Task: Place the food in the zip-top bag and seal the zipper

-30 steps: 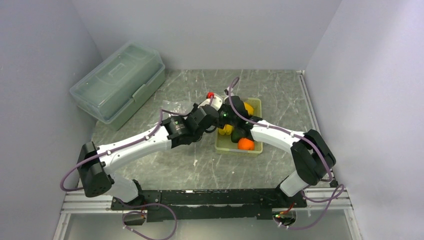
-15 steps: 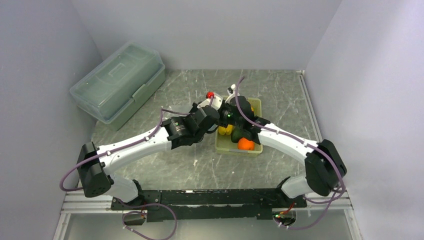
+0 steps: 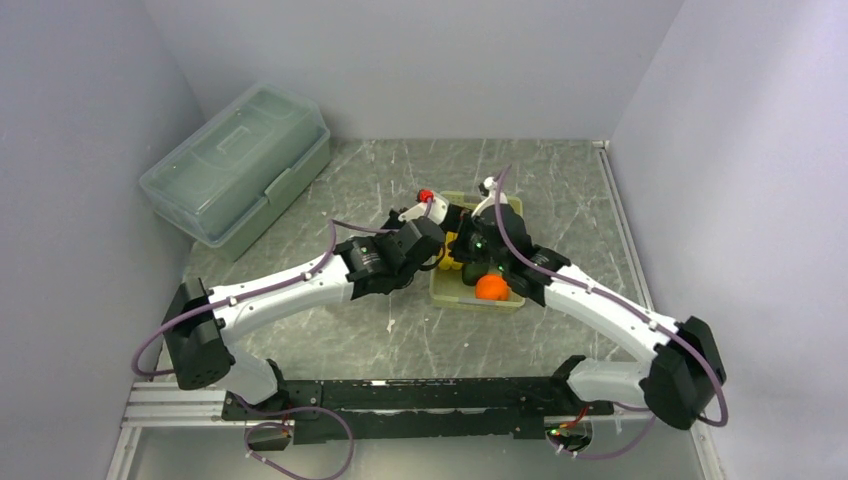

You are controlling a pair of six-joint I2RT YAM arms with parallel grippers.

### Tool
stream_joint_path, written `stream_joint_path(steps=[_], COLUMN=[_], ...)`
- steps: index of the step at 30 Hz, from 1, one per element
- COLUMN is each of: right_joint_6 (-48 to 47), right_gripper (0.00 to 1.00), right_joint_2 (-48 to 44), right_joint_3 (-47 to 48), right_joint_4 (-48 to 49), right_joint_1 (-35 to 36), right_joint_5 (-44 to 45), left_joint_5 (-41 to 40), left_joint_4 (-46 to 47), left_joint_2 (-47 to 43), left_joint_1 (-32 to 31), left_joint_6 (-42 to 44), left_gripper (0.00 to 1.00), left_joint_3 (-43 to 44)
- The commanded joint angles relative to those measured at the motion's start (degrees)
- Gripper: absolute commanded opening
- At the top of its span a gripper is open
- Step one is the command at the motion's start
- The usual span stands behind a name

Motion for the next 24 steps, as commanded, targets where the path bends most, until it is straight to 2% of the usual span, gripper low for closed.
stream_joint_path(steps=[1, 9, 17, 24], right_joint_6=[-5.0, -10.7, -18.3, -18.3], right_gripper=[1.00, 1.00, 0.99, 1.00], right_joint_2=[-6.6, -13.7, -14.5, -13.9], right_joint_3=[-0.9, -1.5, -0.1, -1.4], right_joint_4=[-5.2, -13.6, -26.0, -32.8], right_joint_1=[-0.4, -0.7, -0.8, -1.4], right_joint_5=[6.2, 11.6, 15.2, 19.7], left_joint_5=[-2.3, -2.0, -1.2, -0.2], left_joint_4=[1.8, 1.9, 0.7, 2.8], left_joint_2=[-0.5, -1.0, -1.1, -3.1], left_joint_1=[-0.2, -0.2, -0.2, -0.2], left_joint_6=[-0.2, -0.3, -1.5, -1.0], left_gripper=[0.00, 0.00, 0.00, 0.00], left_joint_3=[-0.5, -0.6, -0.3, -2.3])
